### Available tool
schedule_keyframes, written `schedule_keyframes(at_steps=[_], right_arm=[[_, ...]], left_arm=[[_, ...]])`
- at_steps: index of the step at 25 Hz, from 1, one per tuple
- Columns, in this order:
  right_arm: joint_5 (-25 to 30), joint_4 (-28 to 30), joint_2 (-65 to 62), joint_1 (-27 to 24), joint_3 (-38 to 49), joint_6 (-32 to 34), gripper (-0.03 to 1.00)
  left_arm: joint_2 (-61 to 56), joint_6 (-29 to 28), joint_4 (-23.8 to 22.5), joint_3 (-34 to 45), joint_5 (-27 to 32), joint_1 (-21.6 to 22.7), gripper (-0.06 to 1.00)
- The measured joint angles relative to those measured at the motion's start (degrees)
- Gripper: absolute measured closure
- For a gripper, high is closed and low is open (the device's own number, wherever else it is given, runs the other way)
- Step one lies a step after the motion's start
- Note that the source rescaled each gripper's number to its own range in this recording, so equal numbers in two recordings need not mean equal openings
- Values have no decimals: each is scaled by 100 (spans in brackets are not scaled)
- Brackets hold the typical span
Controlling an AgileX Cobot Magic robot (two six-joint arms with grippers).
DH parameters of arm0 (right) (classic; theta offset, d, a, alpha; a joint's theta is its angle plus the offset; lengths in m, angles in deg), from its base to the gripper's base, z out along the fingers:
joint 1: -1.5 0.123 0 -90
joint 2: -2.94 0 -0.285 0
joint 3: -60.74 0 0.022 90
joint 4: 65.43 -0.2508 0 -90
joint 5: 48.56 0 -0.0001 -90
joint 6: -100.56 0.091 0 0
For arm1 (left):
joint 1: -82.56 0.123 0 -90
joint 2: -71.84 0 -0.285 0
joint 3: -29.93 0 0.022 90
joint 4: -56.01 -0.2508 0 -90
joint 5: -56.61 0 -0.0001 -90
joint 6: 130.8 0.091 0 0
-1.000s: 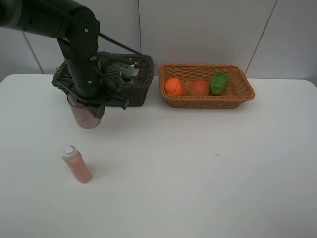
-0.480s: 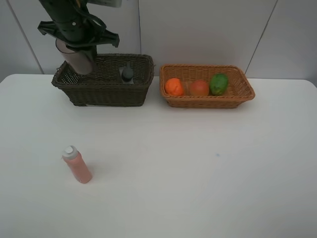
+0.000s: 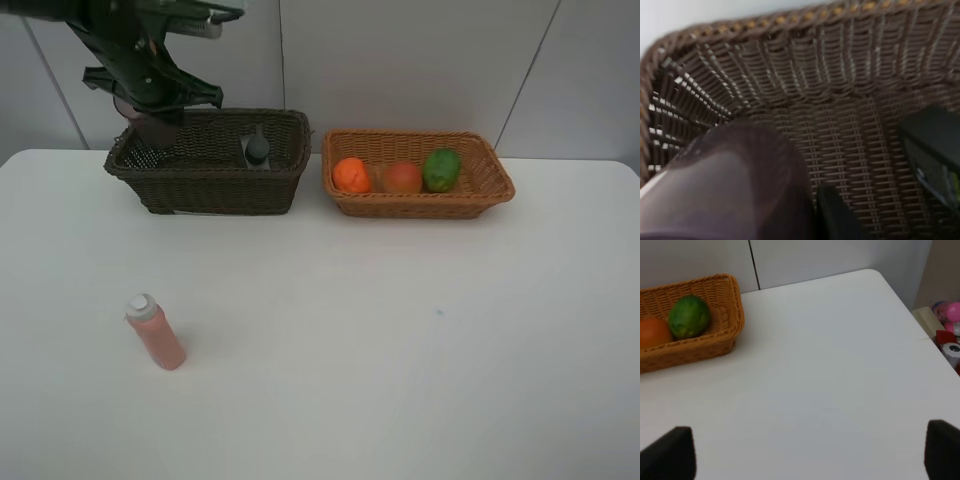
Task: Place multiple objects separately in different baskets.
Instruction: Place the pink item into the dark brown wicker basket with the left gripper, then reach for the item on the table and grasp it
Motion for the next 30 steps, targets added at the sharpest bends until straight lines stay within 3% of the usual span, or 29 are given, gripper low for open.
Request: schedule_keyframes(at_steps=[9,13,17,24,30], right_arm=[[0,3,0,0,0,0,-3],[0,3,0,0,0,0,-3],[0,3,0,0,0,0,-3],[0,3,0,0,0,0,-3],[0,3,0,0,0,0,-3]], left_arm=[[615,-11,-4,0,-453,0,94],[683,-11,-4,0,-477,0,90],[792,49,105,0,-496,0,67],[804,113,171,0,-475,0,8],[372,420,266,0,-7,0,0]])
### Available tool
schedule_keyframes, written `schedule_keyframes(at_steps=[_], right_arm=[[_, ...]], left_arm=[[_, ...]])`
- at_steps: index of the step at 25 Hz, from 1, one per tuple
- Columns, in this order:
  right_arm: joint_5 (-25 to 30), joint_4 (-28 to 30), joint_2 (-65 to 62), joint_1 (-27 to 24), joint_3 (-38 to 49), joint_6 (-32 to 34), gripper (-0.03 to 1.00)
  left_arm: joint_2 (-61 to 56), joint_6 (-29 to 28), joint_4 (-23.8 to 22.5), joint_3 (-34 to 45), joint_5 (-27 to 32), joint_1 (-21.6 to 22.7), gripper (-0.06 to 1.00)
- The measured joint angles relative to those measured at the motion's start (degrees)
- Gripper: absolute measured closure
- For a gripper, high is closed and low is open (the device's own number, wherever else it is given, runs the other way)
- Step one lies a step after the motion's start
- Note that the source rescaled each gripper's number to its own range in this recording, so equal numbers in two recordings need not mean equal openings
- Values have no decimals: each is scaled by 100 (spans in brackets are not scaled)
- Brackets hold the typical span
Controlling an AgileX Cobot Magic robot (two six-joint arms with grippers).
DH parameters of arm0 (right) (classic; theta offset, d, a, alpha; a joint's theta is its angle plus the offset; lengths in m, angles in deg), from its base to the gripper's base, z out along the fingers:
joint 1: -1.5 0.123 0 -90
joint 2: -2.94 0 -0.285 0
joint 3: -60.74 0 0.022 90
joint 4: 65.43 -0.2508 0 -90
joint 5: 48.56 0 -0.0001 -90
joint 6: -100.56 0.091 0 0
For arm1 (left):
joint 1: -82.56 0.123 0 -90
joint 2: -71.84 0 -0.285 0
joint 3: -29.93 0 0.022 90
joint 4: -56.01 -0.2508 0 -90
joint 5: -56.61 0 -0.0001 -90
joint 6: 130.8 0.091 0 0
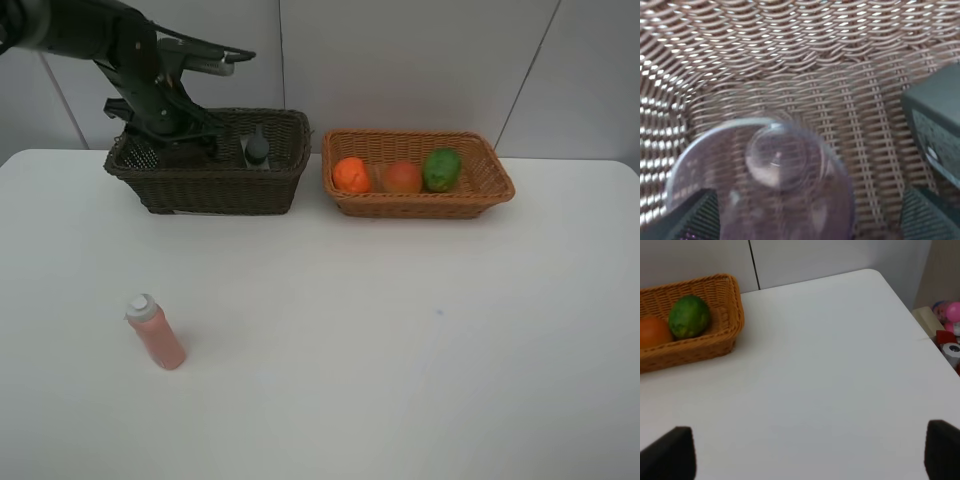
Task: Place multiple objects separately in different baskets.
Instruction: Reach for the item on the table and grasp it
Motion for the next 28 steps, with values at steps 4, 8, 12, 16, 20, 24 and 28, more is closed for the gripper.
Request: schedule_keyframes(at_steps=[4,8,12,16,20,24,28], right_arm=[[0,0,0,0,0,0,-3],[0,0,0,0,0,0,-3],[0,0,0,0,0,0,-3],[0,0,0,0,0,0,-3],[0,0,0,0,0,0,-3],[0,0,0,0,0,0,-3],[0,0,0,0,0,0,-3]], left_arm=[[-438,502,417,0,573,0,0],[-946,982,851,119,1052,-51,0],[-1543,1265,1107,482,1543,-196,0],[-2197,1402,1252,1227,1847,-440,0],[-2727,1818,1401,2087,1965,-764,0],[-3034,2706,1462,2698,2245,-1003,0],[-3166,3878,1455,2864,2542,-1065,0]])
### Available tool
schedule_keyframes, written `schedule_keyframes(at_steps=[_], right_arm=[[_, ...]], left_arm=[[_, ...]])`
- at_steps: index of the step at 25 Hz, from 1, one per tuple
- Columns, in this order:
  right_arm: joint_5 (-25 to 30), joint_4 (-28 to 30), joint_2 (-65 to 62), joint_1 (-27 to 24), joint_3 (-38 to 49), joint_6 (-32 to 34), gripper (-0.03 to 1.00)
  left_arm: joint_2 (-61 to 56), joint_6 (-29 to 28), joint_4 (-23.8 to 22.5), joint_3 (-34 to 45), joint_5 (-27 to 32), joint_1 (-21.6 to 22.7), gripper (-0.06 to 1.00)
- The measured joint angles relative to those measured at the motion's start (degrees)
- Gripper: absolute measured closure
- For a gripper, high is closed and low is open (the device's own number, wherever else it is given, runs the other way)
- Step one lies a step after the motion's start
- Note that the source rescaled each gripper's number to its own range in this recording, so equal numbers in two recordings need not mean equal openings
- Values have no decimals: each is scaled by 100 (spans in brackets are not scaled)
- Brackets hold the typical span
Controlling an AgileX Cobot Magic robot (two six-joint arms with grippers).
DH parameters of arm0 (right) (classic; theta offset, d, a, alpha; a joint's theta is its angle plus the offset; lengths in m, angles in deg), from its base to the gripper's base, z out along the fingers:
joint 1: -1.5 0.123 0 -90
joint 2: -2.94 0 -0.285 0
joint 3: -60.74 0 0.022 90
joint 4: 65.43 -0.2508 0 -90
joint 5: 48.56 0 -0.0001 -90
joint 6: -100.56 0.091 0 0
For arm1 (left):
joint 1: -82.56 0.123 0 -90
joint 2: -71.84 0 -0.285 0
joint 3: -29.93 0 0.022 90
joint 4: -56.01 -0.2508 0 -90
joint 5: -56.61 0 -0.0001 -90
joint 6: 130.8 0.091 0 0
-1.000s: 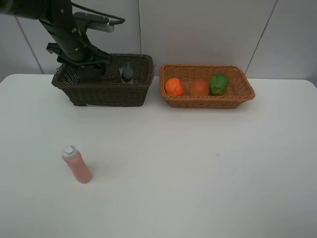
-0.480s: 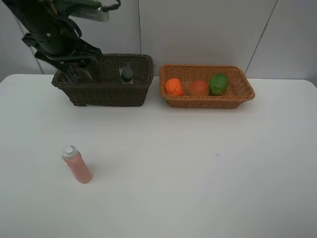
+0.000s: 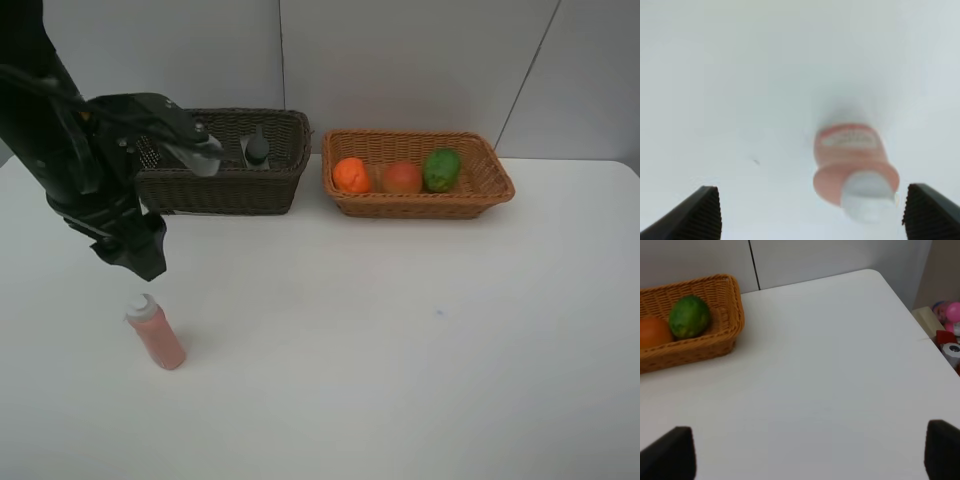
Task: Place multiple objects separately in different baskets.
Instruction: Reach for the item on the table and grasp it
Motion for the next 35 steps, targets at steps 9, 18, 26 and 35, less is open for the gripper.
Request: schedule_keyframes(at_steps=[9,18,26,35], right_arm=[[0,0,0,0,0,0,-3],[0,0,0,0,0,0,-3],[0,0,0,0,0,0,-3],[0,0,0,0,0,0,-3]], left_arm=[[-23,3530,-17,84,294,0,0],[-23,6194,285,841,162,0,0],[-23,6667,564,875,-454,0,0],[158,6931,850,1030,-744,0,0]])
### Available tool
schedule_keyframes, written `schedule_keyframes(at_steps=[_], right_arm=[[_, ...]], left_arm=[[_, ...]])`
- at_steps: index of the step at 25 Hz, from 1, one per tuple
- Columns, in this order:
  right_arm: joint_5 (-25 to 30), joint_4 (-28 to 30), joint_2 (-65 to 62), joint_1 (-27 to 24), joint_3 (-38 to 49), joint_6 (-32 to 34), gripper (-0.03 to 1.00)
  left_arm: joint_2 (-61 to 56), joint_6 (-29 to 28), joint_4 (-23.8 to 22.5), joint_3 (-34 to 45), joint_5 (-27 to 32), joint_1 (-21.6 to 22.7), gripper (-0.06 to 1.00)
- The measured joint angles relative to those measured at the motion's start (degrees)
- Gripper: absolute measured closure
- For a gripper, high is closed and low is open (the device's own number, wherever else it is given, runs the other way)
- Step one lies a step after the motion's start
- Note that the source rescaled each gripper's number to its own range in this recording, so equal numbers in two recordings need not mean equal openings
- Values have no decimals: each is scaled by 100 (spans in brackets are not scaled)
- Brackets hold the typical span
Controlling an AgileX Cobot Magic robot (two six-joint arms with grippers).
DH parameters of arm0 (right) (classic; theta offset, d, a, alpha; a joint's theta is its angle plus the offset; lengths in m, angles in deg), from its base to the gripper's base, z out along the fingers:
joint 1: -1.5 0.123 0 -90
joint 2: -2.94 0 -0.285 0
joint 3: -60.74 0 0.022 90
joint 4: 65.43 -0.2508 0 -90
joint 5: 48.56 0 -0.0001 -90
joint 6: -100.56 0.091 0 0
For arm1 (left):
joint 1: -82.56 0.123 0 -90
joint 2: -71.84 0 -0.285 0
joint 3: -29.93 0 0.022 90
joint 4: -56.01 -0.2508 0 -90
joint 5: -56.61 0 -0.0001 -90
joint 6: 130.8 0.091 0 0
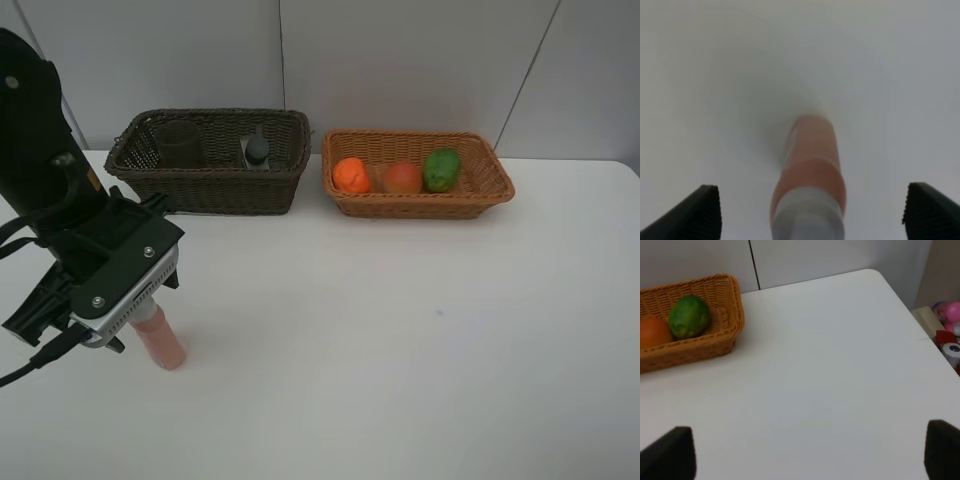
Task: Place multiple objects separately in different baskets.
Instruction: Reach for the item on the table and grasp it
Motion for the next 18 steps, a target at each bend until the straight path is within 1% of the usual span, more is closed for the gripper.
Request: schedule_keyframes(at_steps=[3,5,15,16,18], right_arm=[[0,0,0,0,0,0,-3],[0,0,0,0,0,0,-3],[0,0,0,0,0,0,-3],[0,0,0,0,0,0,-3],[0,0,0,0,0,0,-3]], left_arm=[[60,0,0,64,-377,0,0],[183,2,0,76,-490,0,0],[693,2,0,89,-502,0,0],[740,2,0,89,-502,0,2],[813,2,0,93,-502,0,9]])
